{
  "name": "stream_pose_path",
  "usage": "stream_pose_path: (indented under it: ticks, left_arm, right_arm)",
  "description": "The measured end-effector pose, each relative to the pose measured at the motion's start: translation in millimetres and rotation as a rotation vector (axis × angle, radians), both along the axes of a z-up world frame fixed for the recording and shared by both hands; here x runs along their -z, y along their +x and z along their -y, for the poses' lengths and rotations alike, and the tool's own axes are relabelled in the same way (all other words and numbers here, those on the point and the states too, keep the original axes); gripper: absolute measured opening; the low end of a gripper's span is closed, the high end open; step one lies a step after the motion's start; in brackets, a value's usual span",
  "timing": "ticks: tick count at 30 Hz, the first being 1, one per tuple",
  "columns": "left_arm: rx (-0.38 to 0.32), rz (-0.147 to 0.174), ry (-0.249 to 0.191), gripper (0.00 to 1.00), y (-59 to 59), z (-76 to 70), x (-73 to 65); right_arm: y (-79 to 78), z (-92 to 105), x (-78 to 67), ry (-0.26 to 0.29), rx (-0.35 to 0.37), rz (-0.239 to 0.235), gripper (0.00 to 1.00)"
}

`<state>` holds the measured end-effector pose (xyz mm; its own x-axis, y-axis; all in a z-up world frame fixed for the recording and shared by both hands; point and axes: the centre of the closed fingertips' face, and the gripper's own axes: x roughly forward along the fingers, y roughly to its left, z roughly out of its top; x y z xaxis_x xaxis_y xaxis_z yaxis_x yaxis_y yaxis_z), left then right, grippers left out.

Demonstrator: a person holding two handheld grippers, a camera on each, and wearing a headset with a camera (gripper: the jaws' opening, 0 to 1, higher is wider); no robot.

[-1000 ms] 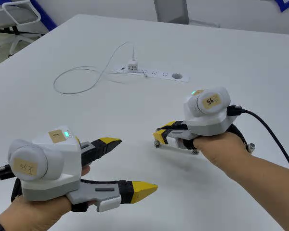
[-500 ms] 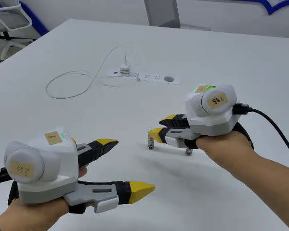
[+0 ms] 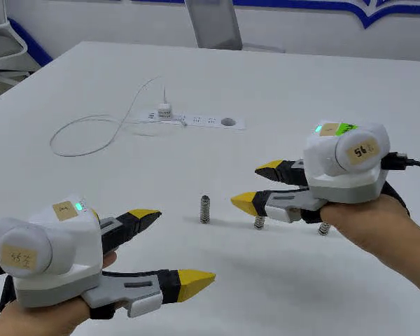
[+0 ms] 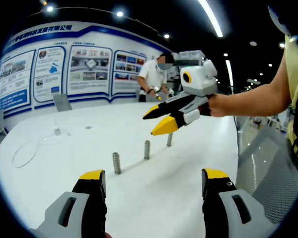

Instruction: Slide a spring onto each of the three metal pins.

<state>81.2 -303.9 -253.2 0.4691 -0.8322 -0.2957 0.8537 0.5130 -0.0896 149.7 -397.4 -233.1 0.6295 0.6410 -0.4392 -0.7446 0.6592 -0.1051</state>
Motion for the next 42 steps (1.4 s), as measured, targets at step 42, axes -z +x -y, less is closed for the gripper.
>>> stream_pose_path:
  ticks: [42]
  left_arm:
    - [-0.011, -0.008, 0.004, 0.85, -5.1, 0.7, 7.2]
  right_arm:
    - [-99.6, 140.8, 16.8, 0.059, 0.156, 0.001, 0.67]
